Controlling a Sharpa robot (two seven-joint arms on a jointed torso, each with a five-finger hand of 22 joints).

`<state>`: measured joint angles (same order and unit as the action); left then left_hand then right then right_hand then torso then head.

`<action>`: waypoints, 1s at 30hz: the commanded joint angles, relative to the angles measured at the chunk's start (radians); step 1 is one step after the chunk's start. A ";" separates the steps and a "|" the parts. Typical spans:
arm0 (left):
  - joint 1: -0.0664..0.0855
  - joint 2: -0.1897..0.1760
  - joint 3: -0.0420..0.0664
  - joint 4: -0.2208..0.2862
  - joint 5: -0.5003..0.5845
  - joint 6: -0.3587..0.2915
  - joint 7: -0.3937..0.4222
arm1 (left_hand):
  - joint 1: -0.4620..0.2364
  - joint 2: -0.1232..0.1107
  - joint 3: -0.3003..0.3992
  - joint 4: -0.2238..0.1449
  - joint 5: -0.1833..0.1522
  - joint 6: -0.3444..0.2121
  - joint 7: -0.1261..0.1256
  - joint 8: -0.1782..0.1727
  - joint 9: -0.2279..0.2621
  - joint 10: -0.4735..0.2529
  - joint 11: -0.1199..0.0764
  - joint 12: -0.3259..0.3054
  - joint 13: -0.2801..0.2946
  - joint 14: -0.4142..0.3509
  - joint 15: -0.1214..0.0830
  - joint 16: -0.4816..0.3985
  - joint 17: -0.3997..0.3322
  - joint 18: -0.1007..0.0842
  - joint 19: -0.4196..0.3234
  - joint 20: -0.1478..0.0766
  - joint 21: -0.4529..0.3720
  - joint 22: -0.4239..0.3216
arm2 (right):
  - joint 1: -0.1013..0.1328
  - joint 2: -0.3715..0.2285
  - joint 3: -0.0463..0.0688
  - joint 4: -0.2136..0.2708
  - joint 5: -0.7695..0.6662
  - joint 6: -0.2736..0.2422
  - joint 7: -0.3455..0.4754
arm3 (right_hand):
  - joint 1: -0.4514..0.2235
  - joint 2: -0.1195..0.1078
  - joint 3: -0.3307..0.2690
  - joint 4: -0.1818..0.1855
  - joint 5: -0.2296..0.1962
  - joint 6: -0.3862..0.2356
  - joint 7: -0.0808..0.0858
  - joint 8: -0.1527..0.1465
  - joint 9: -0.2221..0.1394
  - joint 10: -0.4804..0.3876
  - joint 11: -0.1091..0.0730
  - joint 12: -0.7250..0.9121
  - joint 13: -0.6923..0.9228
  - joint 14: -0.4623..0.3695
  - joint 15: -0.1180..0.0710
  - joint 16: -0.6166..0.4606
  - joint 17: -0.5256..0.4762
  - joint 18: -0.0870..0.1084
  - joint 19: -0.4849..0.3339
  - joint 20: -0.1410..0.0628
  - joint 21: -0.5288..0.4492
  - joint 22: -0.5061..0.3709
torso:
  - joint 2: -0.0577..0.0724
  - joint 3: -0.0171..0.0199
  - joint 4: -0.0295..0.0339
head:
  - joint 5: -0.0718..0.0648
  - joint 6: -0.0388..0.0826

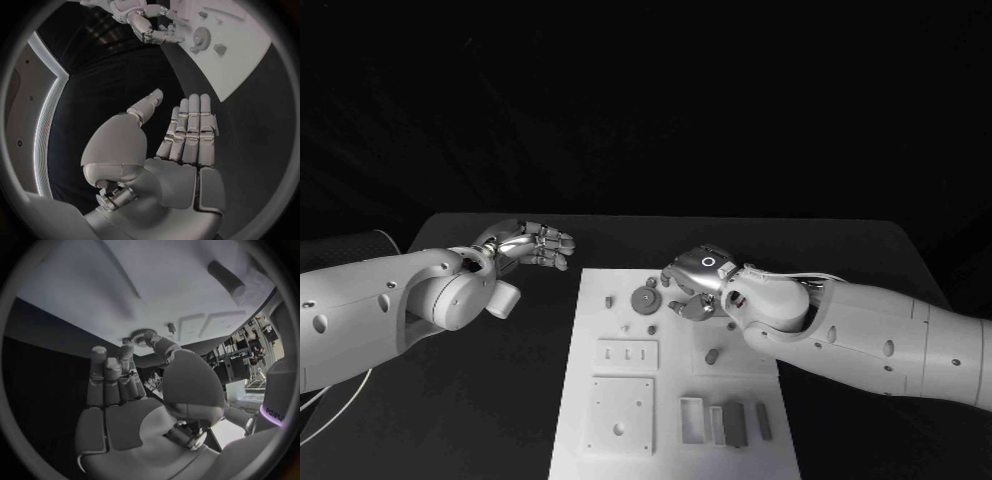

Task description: Assemble the parts on the task board

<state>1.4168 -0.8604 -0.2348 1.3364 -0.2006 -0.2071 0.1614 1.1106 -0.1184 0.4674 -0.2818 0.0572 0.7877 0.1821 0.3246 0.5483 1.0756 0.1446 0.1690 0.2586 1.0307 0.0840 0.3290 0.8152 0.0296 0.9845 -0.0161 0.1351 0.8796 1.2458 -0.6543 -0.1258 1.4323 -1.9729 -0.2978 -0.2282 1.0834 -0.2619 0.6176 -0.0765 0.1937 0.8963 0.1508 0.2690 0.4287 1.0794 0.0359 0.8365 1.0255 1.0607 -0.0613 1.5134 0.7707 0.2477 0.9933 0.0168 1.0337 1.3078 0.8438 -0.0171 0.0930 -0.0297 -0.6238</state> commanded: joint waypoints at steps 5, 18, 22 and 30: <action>0.002 0.000 0.001 0.002 -0.002 -0.003 0.011 | -0.001 -0.004 -0.003 -0.004 -0.006 0.003 0.002 -0.006 0.002 -0.005 -0.001 -0.006 0.001 0.006 -0.003 -0.007 0.002 0.014 0.000 -0.002 -0.005 0.001 | 0.001 -0.036 0.019 0.025 0.048 -0.028 -0.004 | -0.002 -0.006 -0.001 0.009 0.004 0.002 -0.002 0.000 0.000 -0.002 0.001 0.004 -0.002 -0.002 0.000 0.002 -0.001 0.014 0.001 0.000 -0.002 0.013 | 0.000 0.0007 0.0013 | -0.006 0.007; 0.002 0.003 0.001 -0.018 -0.001 0.009 0.029 | 0.001 -0.001 -0.001 -0.004 -0.006 0.006 -0.005 -0.008 0.005 -0.020 0.006 -0.020 -0.001 -0.002 0.002 -0.022 0.004 0.012 -0.010 0.002 -0.013 0.000 | 0.022 -0.189 0.068 0.068 0.375 -0.094 0.146 | 0.072 0.028 0.012 -0.060 0.003 -0.012 0.006 -0.001 -0.002 -0.018 0.007 -0.109 -0.127 -0.010 0.003 -0.058 -0.039 0.014 -0.015 0.001 -0.021 0.008 | -0.002 -0.0007 -0.0015 | -0.031 0.024; 0.002 0.006 0.001 -0.024 -0.001 0.005 0.029 | 0.002 0.000 0.000 -0.005 -0.006 0.005 -0.005 -0.009 0.006 -0.022 0.007 -0.022 -0.002 -0.002 0.002 -0.023 0.005 0.013 -0.010 0.002 -0.014 0.000 | 0.026 -0.219 0.068 0.042 0.443 -0.081 0.184 | 0.090 0.042 0.017 -0.100 0.004 -0.025 0.015 -0.004 -0.003 -0.031 0.018 -0.219 -0.237 -0.006 0.012 -0.077 -0.057 0.014 -0.019 0.007 -0.029 0.005 | -0.002 0.0013 -0.0035 | -0.041 0.031; 0.002 0.008 0.001 -0.031 -0.001 0.011 0.028 | 0.004 0.001 0.000 -0.005 -0.006 0.006 -0.004 -0.010 0.007 -0.027 0.010 -0.029 -0.004 -0.001 0.003 -0.026 0.006 0.013 -0.010 0.003 -0.015 0.001 | 0.032 -0.270 0.067 -0.031 0.585 -0.010 0.329 | 0.097 0.068 0.030 -0.158 0.004 -0.039 0.020 0.006 -0.002 -0.041 0.054 -0.480 -0.485 -0.020 0.045 -0.096 -0.081 0.014 -0.035 0.025 -0.049 0.004 | -0.004 0.0078 -0.0066 | -0.049 0.030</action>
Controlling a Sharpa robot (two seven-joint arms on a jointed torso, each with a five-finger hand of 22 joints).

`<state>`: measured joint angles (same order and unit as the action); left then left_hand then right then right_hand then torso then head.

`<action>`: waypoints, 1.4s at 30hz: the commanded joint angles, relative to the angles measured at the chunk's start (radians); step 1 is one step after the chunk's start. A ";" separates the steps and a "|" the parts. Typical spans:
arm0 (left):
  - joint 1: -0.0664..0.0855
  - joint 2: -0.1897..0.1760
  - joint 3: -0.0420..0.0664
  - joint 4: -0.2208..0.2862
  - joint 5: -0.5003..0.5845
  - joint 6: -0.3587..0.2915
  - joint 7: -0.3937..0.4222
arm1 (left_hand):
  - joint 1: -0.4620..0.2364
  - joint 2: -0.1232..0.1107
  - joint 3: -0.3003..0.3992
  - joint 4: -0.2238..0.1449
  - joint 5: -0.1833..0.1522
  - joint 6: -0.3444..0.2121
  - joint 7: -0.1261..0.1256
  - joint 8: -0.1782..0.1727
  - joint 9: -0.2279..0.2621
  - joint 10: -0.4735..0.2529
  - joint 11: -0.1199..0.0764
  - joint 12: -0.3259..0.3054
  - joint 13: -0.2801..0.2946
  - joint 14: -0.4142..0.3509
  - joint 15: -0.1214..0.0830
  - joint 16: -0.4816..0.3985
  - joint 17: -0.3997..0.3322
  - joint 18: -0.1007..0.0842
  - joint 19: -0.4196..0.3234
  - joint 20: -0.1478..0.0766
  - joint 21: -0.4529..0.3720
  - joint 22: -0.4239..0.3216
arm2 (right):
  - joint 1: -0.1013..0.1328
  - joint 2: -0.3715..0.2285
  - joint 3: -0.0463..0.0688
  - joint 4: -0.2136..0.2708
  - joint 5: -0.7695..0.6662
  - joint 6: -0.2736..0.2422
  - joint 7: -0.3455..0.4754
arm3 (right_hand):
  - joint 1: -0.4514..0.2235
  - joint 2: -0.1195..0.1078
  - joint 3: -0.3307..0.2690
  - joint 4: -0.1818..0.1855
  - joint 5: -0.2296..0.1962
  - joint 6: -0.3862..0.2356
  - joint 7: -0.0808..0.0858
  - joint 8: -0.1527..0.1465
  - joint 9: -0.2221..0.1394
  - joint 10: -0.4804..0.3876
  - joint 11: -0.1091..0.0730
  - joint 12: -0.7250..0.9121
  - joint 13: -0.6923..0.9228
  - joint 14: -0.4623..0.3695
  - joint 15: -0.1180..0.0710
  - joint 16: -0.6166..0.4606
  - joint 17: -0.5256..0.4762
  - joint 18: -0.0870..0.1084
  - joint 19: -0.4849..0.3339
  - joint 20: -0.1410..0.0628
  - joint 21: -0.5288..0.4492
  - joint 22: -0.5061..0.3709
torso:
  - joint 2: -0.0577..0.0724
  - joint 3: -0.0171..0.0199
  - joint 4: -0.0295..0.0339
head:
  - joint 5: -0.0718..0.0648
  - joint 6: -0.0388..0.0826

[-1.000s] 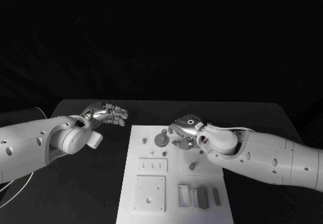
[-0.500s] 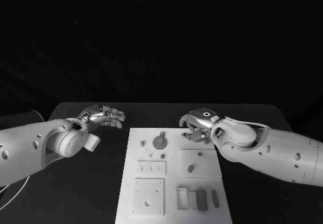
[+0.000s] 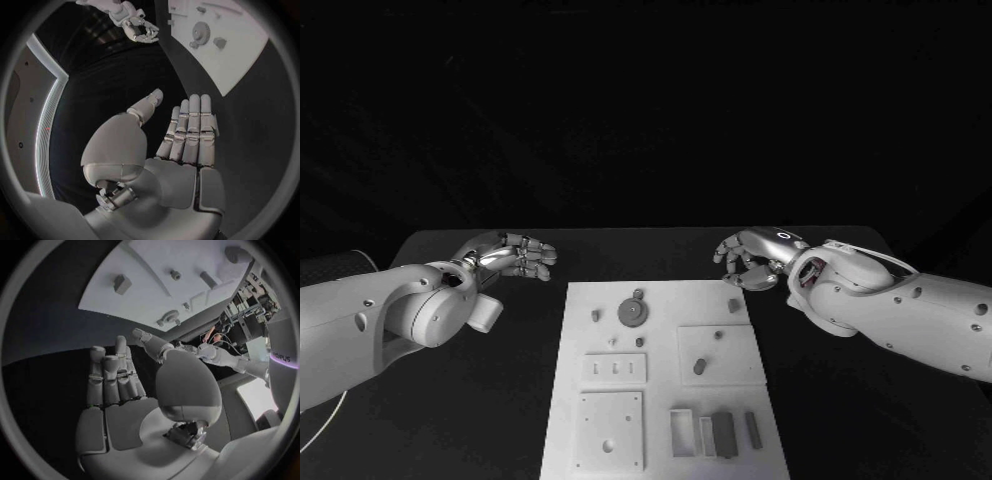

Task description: Assemble the parts on the task board

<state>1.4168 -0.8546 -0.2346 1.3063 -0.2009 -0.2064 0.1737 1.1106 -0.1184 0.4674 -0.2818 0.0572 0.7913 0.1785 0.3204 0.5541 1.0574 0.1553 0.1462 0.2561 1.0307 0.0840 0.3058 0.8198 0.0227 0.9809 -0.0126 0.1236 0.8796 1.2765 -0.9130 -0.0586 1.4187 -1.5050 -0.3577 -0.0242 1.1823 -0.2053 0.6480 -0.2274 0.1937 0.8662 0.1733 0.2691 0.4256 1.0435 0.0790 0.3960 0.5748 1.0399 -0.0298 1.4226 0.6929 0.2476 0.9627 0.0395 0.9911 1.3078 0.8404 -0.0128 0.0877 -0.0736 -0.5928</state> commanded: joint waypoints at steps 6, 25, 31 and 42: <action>0.002 0.002 0.001 -0.007 -0.009 0.026 0.026 | 0.009 0.010 0.005 -0.005 -0.006 0.009 -0.024 -0.007 -0.002 -0.006 -0.001 -0.013 -0.006 0.001 0.003 -0.008 0.005 0.020 -0.006 0.000 -0.006 0.002 | 0.001 -0.023 -0.001 -0.080 0.123 0.094 0.186 | -0.003 0.008 -0.006 -0.020 0.005 -0.020 -0.008 0.013 0.000 -0.003 0.034 -0.177 -0.169 0.000 0.034 -0.003 -0.020 0.014 -0.005 0.007 -0.011 0.007 | 0.001 0.0043 -0.0016 | -0.009 -0.004; 0.002 0.002 0.001 -0.010 -0.010 0.022 0.017 | 0.010 -0.004 0.001 -0.005 -0.006 0.003 0.002 -0.027 -0.022 -0.001 0.004 -0.035 -0.021 0.008 0.002 -0.016 0.015 0.022 -0.001 -0.001 -0.008 0.006 | -0.037 -0.012 -0.034 -0.150 0.015 0.076 0.194 | -0.029 -0.053 -0.032 0.014 0.003 -0.036 0.001 0.018 -0.008 0.019 0.057 -0.258 -0.270 -0.017 0.057 0.003 -0.038 0.014 -0.011 0.014 -0.021 0.010 | 0.001 0.0033 -0.0004 | -0.015 -0.015; 0.002 0.002 0.001 -0.009 -0.010 0.021 0.017 | 0.010 -0.005 0.001 -0.005 -0.006 0.004 0.003 -0.027 -0.023 -0.001 0.004 -0.036 -0.022 0.008 0.002 -0.017 0.015 0.022 -0.001 -0.001 -0.008 0.006 | -0.038 -0.019 -0.040 -0.134 -0.001 0.083 0.184 | -0.040 -0.056 -0.055 0.019 0.003 -0.039 0.006 0.020 -0.009 0.043 0.051 -0.253 -0.271 -0.024 0.051 0.006 -0.041 0.014 -0.014 0.014 -0.023 0.011 | 0.001 0.0023 -0.0016 | -0.014 -0.016; 0.002 0.000 0.001 -0.009 -0.010 0.019 0.016 | 0.011 -0.008 0.001 -0.006 -0.006 0.004 0.003 -0.029 -0.024 0.002 0.003 -0.037 -0.023 0.009 0.002 -0.018 0.017 0.022 0.000 -0.001 -0.009 0.007 | -0.054 -0.017 -0.047 -0.125 -0.038 0.078 0.164 | -0.042 -0.063 -0.112 0.045 0.005 -0.050 0.011 0.028 -0.017 0.063 0.005 -0.120 -0.014 -0.038 0.010 0.011 -0.059 0.014 -0.015 0.014 -0.036 0.009 | 0.001 0.0019 0.0000 | -0.011 -0.022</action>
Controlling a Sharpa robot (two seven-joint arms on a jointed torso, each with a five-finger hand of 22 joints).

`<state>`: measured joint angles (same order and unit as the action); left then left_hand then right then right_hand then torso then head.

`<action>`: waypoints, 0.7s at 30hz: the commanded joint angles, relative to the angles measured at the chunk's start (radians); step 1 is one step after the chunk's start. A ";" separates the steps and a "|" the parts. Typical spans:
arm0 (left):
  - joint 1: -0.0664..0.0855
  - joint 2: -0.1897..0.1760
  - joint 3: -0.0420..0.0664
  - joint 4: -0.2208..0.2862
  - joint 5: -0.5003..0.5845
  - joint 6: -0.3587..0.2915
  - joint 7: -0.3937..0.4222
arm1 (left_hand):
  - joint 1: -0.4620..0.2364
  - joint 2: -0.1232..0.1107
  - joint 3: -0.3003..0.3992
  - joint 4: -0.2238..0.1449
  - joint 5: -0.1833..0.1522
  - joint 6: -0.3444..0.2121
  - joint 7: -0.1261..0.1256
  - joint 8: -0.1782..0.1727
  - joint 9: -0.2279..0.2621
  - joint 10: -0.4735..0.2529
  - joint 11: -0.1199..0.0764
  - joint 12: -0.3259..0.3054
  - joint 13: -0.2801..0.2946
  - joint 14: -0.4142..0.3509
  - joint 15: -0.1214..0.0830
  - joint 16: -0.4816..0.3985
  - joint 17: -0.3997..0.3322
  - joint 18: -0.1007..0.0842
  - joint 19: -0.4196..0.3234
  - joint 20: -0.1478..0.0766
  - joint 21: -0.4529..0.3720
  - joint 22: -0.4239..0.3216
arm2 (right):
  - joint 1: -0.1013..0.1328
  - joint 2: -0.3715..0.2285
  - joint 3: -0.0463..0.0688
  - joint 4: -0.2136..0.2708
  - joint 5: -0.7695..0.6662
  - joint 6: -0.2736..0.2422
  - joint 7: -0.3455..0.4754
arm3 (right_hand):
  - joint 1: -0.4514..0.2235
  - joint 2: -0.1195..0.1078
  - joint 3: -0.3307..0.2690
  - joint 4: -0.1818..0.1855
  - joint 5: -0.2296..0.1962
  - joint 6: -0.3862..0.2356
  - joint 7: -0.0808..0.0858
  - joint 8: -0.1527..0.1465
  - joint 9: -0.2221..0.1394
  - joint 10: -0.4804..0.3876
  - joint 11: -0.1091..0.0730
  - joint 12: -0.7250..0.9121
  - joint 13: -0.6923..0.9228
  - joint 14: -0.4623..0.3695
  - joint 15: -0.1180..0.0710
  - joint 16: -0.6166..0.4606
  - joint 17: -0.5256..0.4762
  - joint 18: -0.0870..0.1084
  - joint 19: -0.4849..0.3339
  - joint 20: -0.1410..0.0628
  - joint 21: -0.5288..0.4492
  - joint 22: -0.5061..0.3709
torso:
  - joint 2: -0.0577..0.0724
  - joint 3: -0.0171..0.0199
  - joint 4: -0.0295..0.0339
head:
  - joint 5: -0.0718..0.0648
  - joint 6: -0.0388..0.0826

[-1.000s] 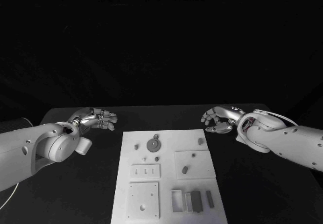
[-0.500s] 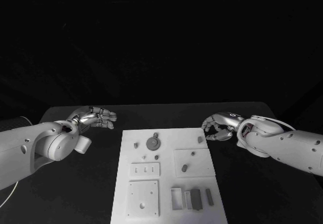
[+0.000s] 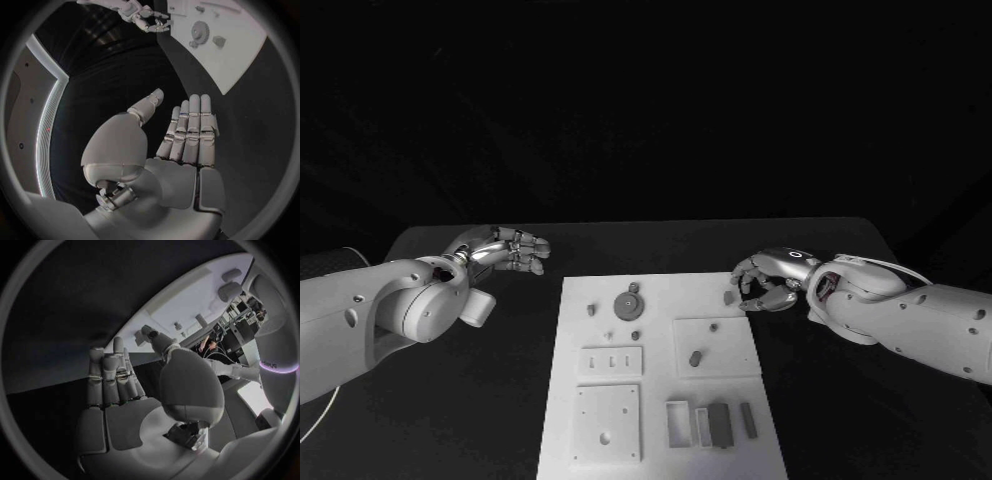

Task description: Assemble the parts on the task board

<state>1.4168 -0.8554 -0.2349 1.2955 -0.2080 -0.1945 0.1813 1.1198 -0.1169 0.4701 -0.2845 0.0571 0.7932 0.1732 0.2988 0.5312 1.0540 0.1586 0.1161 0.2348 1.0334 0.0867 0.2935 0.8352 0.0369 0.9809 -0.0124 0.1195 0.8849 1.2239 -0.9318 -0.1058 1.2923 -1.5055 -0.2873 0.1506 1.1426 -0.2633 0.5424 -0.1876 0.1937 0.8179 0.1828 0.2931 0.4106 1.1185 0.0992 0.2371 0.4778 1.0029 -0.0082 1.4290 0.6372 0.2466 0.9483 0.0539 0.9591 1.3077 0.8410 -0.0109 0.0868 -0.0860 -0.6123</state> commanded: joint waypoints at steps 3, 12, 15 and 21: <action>0.001 0.000 0.001 0.003 -0.003 0.007 0.009 | 0.002 -0.009 -0.002 -0.003 -0.006 0.002 0.009 -0.007 -0.002 0.006 0.000 -0.007 -0.002 0.006 -0.001 -0.005 0.001 0.008 0.000 -0.001 -0.005 0.002 | -0.004 0.006 0.000 0.002 -0.044 0.002 -0.013 | -0.004 -0.008 -0.014 0.013 0.005 -0.003 -0.003 0.008 -0.004 -0.041 -0.024 0.119 0.266 0.001 -0.023 0.010 -0.008 0.015 0.002 -0.002 -0.005 0.012 | 0.000 -0.0005 0.0008 | 0.003 -0.003; 0.001 -0.001 0.001 0.004 -0.003 0.007 0.007 | 0.002 -0.010 -0.002 -0.003 -0.006 0.002 0.009 -0.007 -0.002 0.007 0.000 -0.007 -0.002 0.007 -0.001 -0.006 0.002 0.008 0.000 -0.001 -0.005 0.002 | -0.015 0.020 0.000 0.006 -0.061 -0.014 -0.026 | -0.012 -0.005 -0.030 0.026 0.005 0.005 -0.029 0.012 -0.007 -0.080 -0.058 0.564 0.663 0.016 -0.050 0.110 0.051 0.015 0.026 -0.017 0.034 0.021 | 0.000 -0.0005 0.0010 | 0.006 -0.006; 0.001 -0.001 0.001 0.004 -0.003 0.007 0.006 | 0.002 -0.010 -0.002 -0.003 -0.006 0.002 0.009 -0.007 -0.002 0.007 0.000 -0.007 -0.002 0.007 -0.001 -0.006 0.002 0.008 0.000 -0.001 -0.005 0.002 | -0.017 0.028 0.000 0.001 -0.062 -0.019 -0.032 | -0.014 -0.003 -0.025 0.030 0.005 0.007 -0.030 0.013 -0.006 -0.092 -0.057 0.639 0.696 0.015 -0.050 0.151 0.080 0.015 0.030 -0.023 0.049 0.021 | 0.001 -0.0004 0.0009 | 0.008 -0.007; 0.001 -0.002 0.001 0.004 -0.003 0.008 0.006 | 0.002 -0.010 -0.002 -0.003 -0.006 0.002 0.009 -0.008 -0.002 0.007 0.000 -0.007 -0.002 0.007 -0.001 -0.006 0.002 0.008 0.000 -0.001 -0.005 0.002 | -0.023 0.043 0.000 -0.002 -0.062 -0.020 -0.038 | -0.018 0.005 -0.021 0.036 0.004 0.013 -0.027 0.017 -0.004 -0.095 -0.054 0.680 0.698 0.017 -0.048 0.169 0.095 0.015 0.036 -0.028 0.061 0.021 | 0.000 -0.0005 0.0011 | 0.012 -0.010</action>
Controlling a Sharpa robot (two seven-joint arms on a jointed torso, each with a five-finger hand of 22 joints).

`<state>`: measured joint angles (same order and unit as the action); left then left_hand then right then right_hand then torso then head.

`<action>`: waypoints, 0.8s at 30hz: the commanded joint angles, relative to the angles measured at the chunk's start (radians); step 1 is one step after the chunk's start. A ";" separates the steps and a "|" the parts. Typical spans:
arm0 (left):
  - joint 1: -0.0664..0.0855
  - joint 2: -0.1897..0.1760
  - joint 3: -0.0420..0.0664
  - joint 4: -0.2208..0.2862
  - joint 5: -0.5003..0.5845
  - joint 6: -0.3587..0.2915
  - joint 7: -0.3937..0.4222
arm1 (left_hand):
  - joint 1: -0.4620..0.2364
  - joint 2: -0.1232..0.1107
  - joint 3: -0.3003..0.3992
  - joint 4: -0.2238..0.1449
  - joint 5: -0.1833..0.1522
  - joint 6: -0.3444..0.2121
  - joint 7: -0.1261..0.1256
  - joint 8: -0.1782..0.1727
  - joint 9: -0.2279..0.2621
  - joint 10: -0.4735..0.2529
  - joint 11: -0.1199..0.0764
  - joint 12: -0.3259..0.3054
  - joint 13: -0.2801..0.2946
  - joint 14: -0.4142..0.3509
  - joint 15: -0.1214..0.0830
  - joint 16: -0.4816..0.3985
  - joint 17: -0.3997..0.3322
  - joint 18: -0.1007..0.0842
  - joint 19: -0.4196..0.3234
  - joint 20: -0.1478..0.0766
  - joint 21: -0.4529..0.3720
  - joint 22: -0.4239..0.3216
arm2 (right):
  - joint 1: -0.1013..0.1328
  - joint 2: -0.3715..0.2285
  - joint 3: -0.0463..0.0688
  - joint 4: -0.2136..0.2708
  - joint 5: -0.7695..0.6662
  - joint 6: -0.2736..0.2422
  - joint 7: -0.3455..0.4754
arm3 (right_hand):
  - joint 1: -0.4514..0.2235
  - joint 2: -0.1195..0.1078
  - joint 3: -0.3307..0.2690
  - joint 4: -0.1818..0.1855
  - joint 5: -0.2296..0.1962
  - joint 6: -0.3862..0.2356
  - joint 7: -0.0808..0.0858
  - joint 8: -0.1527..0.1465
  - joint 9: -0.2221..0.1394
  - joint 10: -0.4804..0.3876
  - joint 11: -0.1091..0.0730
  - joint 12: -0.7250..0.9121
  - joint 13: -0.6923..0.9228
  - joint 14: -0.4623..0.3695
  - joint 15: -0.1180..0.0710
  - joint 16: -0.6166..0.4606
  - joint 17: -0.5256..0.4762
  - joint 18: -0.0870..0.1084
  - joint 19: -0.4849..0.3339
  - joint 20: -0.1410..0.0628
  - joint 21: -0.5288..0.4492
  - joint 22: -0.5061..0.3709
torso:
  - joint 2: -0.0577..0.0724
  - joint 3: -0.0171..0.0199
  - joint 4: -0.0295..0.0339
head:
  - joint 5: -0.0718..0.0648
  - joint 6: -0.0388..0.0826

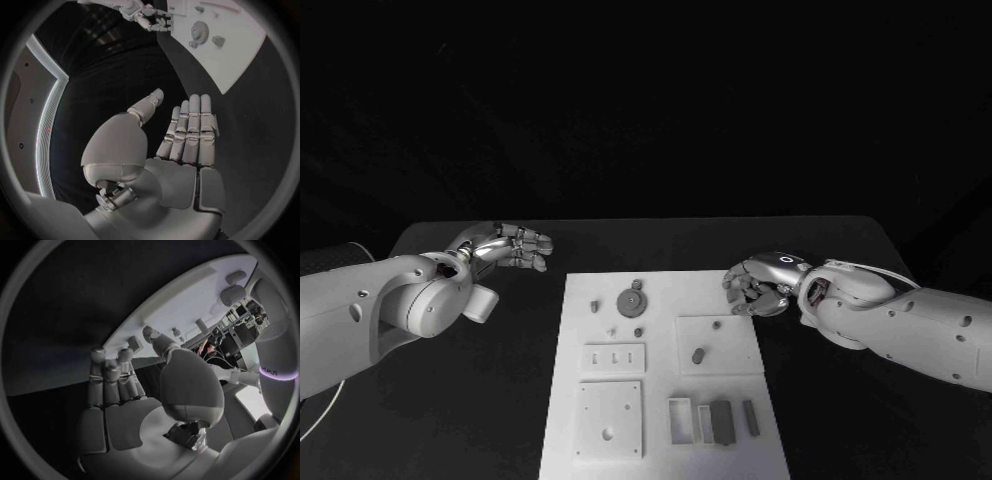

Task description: Assemble the parts on the task board

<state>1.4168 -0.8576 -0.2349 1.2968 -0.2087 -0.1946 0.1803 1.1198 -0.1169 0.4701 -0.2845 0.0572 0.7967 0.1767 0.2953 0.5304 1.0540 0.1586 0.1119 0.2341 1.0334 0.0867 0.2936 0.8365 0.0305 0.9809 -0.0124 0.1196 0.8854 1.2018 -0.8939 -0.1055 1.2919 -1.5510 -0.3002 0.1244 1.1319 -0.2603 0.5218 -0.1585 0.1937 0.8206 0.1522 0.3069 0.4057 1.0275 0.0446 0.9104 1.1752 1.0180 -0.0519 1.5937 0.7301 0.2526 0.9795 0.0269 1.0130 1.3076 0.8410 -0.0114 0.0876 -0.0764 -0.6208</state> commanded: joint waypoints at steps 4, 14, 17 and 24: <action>0.001 0.000 0.001 0.003 -0.003 0.008 0.006 | 0.001 -0.010 -0.002 -0.002 -0.006 -0.001 0.006 -0.004 -0.002 0.008 0.000 -0.003 -0.002 0.007 -0.001 -0.006 0.001 0.014 0.000 -0.001 -0.005 0.001 | -0.001 0.012 0.000 -0.006 -0.016 -0.012 -0.018 | -0.011 0.007 0.001 0.012 0.005 0.016 0.004 0.006 0.002 -0.006 0.001 0.020 -0.002 0.003 -0.004 0.009 0.007 0.009 0.007 -0.003 0.012 0.020 | 0.000 0.0005 -0.0004 | 0.005 -0.003; 0.001 -0.001 0.001 0.005 -0.003 0.007 0.007 | 0.000 -0.009 -0.002 -0.002 -0.006 -0.001 0.006 -0.005 -0.003 0.009 0.000 -0.004 -0.002 0.007 -0.001 -0.007 0.002 0.014 0.000 -0.001 -0.005 0.002 | -0.006 0.017 0.000 -0.014 -0.035 -0.016 -0.040 | 0.006 0.048 0.013 0.002 0.005 0.067 -0.002 0.031 0.017 0.011 -0.005 0.074 -0.017 0.022 -0.006 0.038 0.031 0.009 0.026 -0.017 0.037 0.020 | 0.000 0.0005 -0.0005 | 0.013 -0.006; 0.001 -0.001 0.001 0.005 -0.003 0.008 0.006 | 0.000 -0.009 -0.002 -0.002 -0.006 -0.001 0.006 -0.005 -0.003 0.009 -0.001 -0.004 -0.002 0.007 -0.001 -0.007 0.002 0.014 0.000 -0.001 -0.005 0.002 | -0.007 0.017 0.000 -0.014 -0.037 -0.016 -0.042 | 0.006 0.055 0.014 0.000 0.005 0.075 -0.005 0.034 0.020 0.011 -0.008 0.079 -0.022 0.023 -0.008 0.039 0.033 0.009 0.027 -0.018 0.040 0.020 | -0.001 0.0008 -0.0010 | 0.014 -0.006; 0.001 -0.001 0.001 0.004 -0.003 0.008 0.006 | 0.000 -0.009 -0.002 -0.002 -0.006 0.000 0.006 -0.005 -0.003 0.009 -0.001 -0.004 -0.002 0.007 -0.001 -0.007 0.002 0.014 0.001 -0.001 -0.005 0.002 | -0.007 0.011 0.000 -0.012 -0.038 -0.016 -0.041 | 0.004 0.056 0.014 -0.002 0.005 0.080 -0.007 0.036 0.022 0.013 -0.010 0.085 -0.026 0.026 -0.011 0.040 0.036 0.009 0.029 -0.019 0.042 0.020 | -0.001 0.0003 -0.0013 | 0.013 -0.007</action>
<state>1.4168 -0.8595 -0.2349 1.2989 -0.2093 -0.1945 0.1797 1.1198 -0.1169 0.4701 -0.2844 0.0572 0.7967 0.1767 0.2953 0.5285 1.0540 0.1585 0.1119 0.2332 1.0333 0.0867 0.2896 0.8375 0.0297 0.9809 -0.0124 0.1196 0.8860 1.1982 -0.8818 -0.1036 1.2801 -1.5718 -0.3254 0.0947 1.1371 -0.2127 0.5319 -0.1571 0.1937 0.8461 0.1268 0.3389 0.4273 1.0370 0.0389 0.9914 1.1498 1.0403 -0.0589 1.6284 0.7652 0.2409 1.0008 0.0094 1.0493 1.3076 0.8400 -0.0109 0.0867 -0.0634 -0.6278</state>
